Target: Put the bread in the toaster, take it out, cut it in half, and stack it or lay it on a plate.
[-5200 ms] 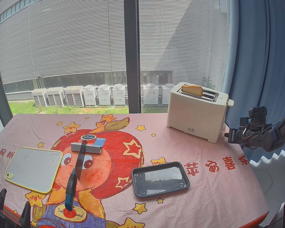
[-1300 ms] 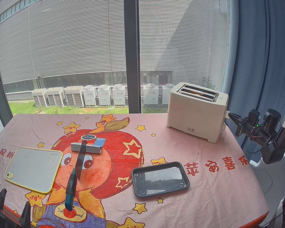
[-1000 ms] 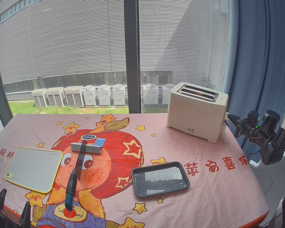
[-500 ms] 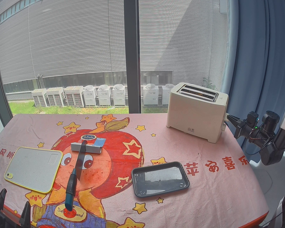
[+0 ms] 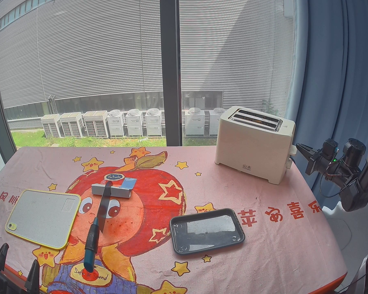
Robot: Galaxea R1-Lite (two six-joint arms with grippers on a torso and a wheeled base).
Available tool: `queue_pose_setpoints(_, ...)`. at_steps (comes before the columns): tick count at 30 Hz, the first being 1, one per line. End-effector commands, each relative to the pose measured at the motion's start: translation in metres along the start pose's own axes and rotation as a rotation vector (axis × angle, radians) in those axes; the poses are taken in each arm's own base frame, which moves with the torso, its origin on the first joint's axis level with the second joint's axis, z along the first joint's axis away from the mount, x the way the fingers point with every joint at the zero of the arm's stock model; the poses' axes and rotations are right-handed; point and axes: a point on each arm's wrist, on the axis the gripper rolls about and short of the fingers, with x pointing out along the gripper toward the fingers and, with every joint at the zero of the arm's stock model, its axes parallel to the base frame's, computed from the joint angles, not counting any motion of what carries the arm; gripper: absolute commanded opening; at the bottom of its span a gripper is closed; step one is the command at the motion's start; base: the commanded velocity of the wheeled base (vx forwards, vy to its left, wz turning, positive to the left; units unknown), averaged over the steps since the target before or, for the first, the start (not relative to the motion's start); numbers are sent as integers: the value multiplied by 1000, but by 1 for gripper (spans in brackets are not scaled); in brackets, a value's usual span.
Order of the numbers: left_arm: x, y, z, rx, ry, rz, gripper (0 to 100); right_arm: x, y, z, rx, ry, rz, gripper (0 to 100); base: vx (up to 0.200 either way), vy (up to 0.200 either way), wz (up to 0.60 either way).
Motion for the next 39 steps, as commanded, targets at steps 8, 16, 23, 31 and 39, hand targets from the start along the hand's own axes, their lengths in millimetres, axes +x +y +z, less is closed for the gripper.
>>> queue_pose_setpoints(8, 0, 0, -5, 1, 0, -3, 100, -15, 7, 32, -40, -66, -4, 0, 0, 0, 0)
queue_pose_setpoints(16, 0, 0, -5, 1, 1, -1, 100, -29, 9, 55, -72, -122, -16, 0, 0, 0, 0)
queue_pose_setpoints(23, 0, 0, -5, 1, 1, -1, 100, -33, 12, 65, -87, -145, -16, 0, 0, 0, 0)
queue_pose_setpoints(31, 0, 0, -5, 1, 1, -1, 100, -33, 15, 62, -80, -136, -8, 0, 0, 0, 0)
queue_pose_setpoints(39, 0, 0, -5, 1, 1, -1, 100, -34, 17, 60, -76, -127, -2, 0, 0, 0, 0)
